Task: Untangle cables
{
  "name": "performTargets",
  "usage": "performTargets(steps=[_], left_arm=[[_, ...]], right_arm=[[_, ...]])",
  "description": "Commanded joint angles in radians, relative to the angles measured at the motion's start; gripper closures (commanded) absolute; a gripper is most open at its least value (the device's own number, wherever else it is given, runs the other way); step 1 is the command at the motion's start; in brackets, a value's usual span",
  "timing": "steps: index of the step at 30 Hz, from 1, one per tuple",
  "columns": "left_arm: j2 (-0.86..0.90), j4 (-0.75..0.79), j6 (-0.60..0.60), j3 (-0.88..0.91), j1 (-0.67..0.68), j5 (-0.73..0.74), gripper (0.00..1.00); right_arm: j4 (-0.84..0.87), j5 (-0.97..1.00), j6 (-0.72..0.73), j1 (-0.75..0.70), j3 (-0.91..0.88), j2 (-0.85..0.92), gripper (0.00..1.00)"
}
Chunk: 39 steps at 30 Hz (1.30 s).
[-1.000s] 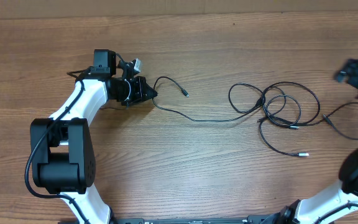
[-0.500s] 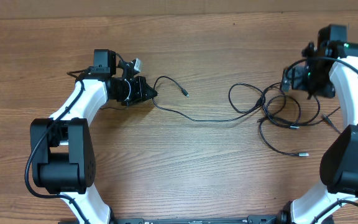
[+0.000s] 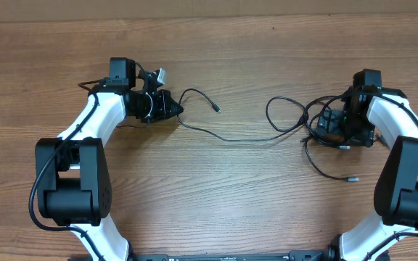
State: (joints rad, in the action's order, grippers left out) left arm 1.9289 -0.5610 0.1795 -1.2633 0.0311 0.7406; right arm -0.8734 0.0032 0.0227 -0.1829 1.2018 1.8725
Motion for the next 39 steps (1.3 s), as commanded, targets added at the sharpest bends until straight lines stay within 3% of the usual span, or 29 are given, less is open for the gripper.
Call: performTargets(steps=[1, 2, 4, 22, 27, 39], left_arm=[[-0.027, -0.011, -0.027, -0.01, 0.002, -0.023, 0.96], [-0.027, -0.011, -0.027, -0.01, 0.002, -0.028, 0.96], [-0.027, -0.011, -0.027, -0.01, 0.002, -0.029, 0.96], [-0.027, -0.011, -0.027, -0.01, 0.001, -0.035, 0.96], [-0.027, -0.011, -0.026, -0.01, 0.001, -0.037, 0.96], [-0.027, -0.011, -0.026, -0.01, 0.001, -0.038, 0.96]], right_arm=[[0.018, -0.004, 0.007, -0.008, -0.005, -0.032, 0.61], [0.021, -0.004, 0.007, -0.009, -0.005, -0.032, 0.8], [0.027, -0.004, 0.007, -0.009, -0.005, -0.032, 0.95], [0.031, -0.005, 0.027, -0.009, 0.026, -0.032, 0.96], [-0.05, -0.032, 0.038, -0.009, 0.167, -0.047, 0.96], [-0.336, 0.005, 0.038, -0.009, 0.707, -0.148, 0.96]])
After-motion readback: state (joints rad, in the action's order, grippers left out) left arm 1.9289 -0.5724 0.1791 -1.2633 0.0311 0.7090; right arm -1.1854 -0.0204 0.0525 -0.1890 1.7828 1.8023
